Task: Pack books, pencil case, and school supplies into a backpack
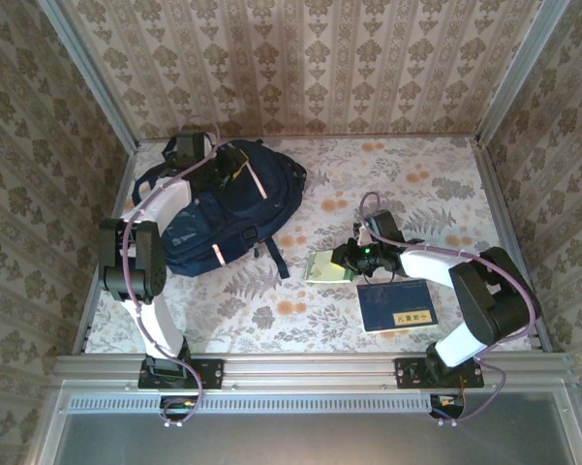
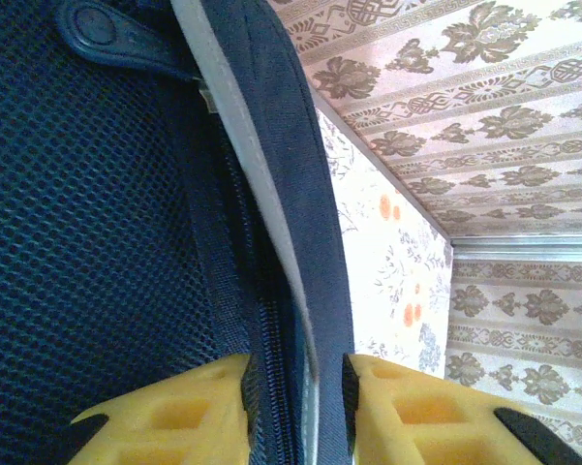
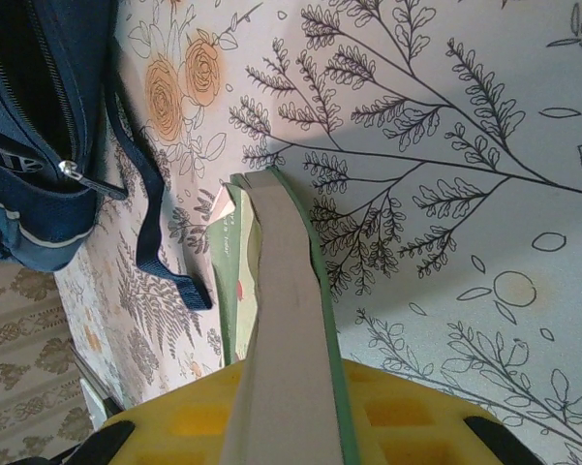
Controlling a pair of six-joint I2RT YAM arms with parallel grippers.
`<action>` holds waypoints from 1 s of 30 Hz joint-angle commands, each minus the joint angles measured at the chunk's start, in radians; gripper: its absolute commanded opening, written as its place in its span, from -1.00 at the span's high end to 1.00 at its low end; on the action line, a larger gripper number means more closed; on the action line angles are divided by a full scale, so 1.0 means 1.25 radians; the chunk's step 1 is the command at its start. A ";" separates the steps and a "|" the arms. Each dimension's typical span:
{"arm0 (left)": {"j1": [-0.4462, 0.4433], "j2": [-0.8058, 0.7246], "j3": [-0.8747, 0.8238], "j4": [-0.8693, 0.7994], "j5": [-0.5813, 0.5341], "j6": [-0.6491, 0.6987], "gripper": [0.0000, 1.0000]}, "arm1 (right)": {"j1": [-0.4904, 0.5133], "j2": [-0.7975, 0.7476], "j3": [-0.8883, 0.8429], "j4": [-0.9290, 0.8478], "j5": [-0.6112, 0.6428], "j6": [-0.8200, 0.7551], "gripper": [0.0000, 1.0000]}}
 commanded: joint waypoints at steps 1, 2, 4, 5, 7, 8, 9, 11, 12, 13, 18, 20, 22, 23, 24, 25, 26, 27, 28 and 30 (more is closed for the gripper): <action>0.004 0.026 0.032 0.027 0.018 -0.015 0.42 | 0.001 0.019 -0.011 -0.028 0.010 -0.013 1.00; 0.004 0.029 0.036 0.029 0.020 -0.019 0.43 | 0.002 0.017 -0.011 -0.029 0.010 -0.015 1.00; 0.001 0.032 0.046 0.032 0.021 -0.021 0.45 | 0.001 0.014 -0.012 -0.034 0.013 -0.019 1.00; 0.000 0.036 0.052 0.027 0.021 -0.019 0.45 | 0.001 0.014 -0.012 -0.038 0.015 -0.021 1.00; -0.005 0.048 0.070 0.011 0.024 -0.012 0.46 | 0.002 0.015 -0.011 -0.039 0.018 -0.022 1.00; -0.006 0.052 0.076 0.006 0.024 -0.012 0.46 | 0.001 0.017 -0.010 -0.039 0.017 -0.022 1.00; -0.008 0.057 0.079 0.005 0.022 -0.012 0.46 | 0.001 0.016 -0.008 -0.037 0.016 -0.020 1.00; -0.008 0.067 0.080 0.008 0.023 -0.016 0.46 | 0.002 0.017 -0.006 -0.037 0.014 -0.019 1.00; -0.008 0.072 0.080 0.013 0.024 -0.020 0.46 | 0.001 0.017 -0.006 -0.036 0.014 -0.019 1.00; -0.009 0.077 0.079 0.017 0.027 -0.022 0.46 | 0.001 0.017 -0.006 -0.038 0.014 -0.020 1.00; -0.016 0.110 0.105 0.005 0.030 -0.023 0.45 | 0.002 0.015 -0.004 -0.049 0.018 -0.027 1.00; -0.020 0.119 0.116 -0.002 0.027 -0.020 0.45 | 0.001 0.011 -0.004 -0.051 0.019 -0.028 1.00; -0.025 0.130 0.130 -0.011 0.024 -0.014 0.45 | 0.001 0.010 -0.004 -0.051 0.021 -0.028 1.00; -0.028 0.137 0.142 -0.021 0.022 -0.006 0.45 | 0.002 0.010 -0.005 -0.051 0.021 -0.028 1.00; -0.034 0.143 0.158 -0.038 0.022 0.013 0.48 | 0.001 0.011 -0.005 -0.051 0.021 -0.027 1.00; -0.041 0.149 0.183 -0.065 0.019 0.041 0.53 | 0.001 0.009 -0.005 -0.052 0.020 -0.027 1.00; -0.049 0.156 0.215 -0.105 0.016 0.079 0.62 | 0.002 0.005 -0.005 -0.054 0.023 -0.025 1.00; -0.057 0.165 0.243 -0.143 0.012 0.111 0.71 | 0.001 -0.003 -0.006 -0.057 0.028 -0.025 1.00; -0.065 0.172 0.270 -0.167 0.016 0.131 0.80 | 0.001 -0.013 -0.006 -0.061 0.034 -0.026 1.00; -0.076 0.183 0.302 -0.189 0.046 0.146 1.00 | 0.001 -0.047 -0.003 -0.092 0.072 -0.033 1.00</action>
